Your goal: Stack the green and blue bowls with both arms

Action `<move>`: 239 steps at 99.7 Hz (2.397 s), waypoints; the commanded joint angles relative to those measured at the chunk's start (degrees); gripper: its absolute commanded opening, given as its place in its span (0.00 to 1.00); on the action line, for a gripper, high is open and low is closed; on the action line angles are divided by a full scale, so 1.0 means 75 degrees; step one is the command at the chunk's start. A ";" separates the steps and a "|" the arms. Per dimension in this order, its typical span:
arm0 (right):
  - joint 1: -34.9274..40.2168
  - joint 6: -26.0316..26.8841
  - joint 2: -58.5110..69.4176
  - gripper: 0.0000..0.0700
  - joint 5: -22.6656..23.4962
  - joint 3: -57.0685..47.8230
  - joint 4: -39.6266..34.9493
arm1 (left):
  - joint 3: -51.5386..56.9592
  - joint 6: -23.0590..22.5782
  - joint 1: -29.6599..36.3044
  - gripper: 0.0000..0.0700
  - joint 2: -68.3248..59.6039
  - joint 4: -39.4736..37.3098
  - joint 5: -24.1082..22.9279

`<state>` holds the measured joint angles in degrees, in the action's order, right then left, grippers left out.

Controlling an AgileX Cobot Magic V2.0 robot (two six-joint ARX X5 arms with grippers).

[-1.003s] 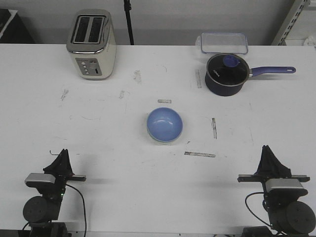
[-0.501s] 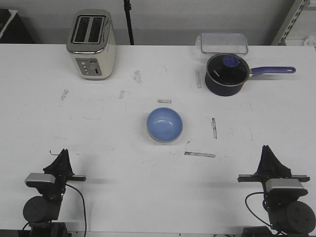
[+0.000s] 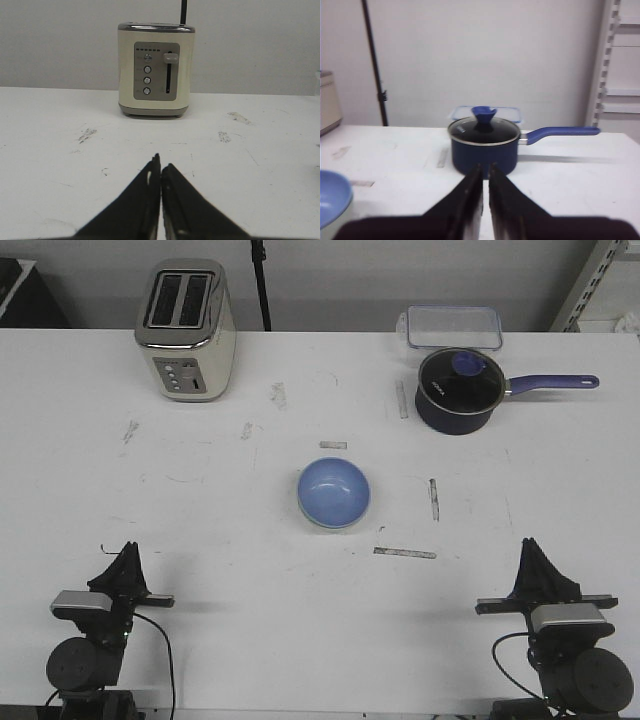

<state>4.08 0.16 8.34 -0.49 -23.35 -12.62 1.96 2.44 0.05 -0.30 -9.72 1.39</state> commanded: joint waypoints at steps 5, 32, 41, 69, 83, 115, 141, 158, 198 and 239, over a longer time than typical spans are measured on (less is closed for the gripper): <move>-0.0067 -0.0052 -0.0280 0.02 0.0012 0.0705 0.0481 | -0.0169 -0.0032 0.0003 0.00 0.0015 -0.0087 -0.0006; -0.0606 -0.0026 -0.1102 0.02 0.0554 0.1953 0.0819 | -0.0169 -0.0032 0.0003 0.00 0.0015 -0.0087 -0.0009; -0.0705 -0.0029 -0.1102 0.02 0.0565 0.1993 0.0790 | -0.0169 -0.0032 0.0003 0.00 0.0015 -0.0090 -0.0006; -0.0688 -0.0023 -0.1102 0.02 0.0411 0.2361 0.0991 | -0.0169 -0.0032 0.0003 0.00 0.0015 -0.0087 -0.0006; -0.0659 0.0003 -0.1102 0.02 0.0408 0.2996 0.2136 | -0.0169 -0.0032 0.0003 0.00 0.0015 -0.0087 -0.0006; -0.0350 0.0023 -0.1102 0.02 -0.0172 0.3016 0.2148 | -0.0169 -0.0032 0.0000 0.00 0.0015 -0.0087 -0.0006; -0.0329 0.0020 -0.1102 0.02 0.0067 0.3016 0.2145 | -0.0169 -0.0032 0.0000 0.00 0.0015 -0.0087 -0.0009; -0.0329 0.0020 -0.1102 0.02 0.0067 0.3016 0.2145 | -0.0169 -0.0032 0.0000 0.00 0.0015 -0.0087 -0.0009; -0.0329 0.0020 -0.1102 0.02 0.0067 0.3016 0.2145 | -0.0169 -0.0032 0.0000 0.00 0.0015 -0.0087 -0.0009; -0.0329 0.0020 -0.1102 0.02 0.0067 0.3016 0.2148 | -0.0169 -0.0032 0.0000 0.00 0.0015 -0.0087 -0.0009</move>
<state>1.52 0.21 0.03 -0.05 -0.82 2.79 1.96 2.44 0.05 -0.30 -9.69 1.39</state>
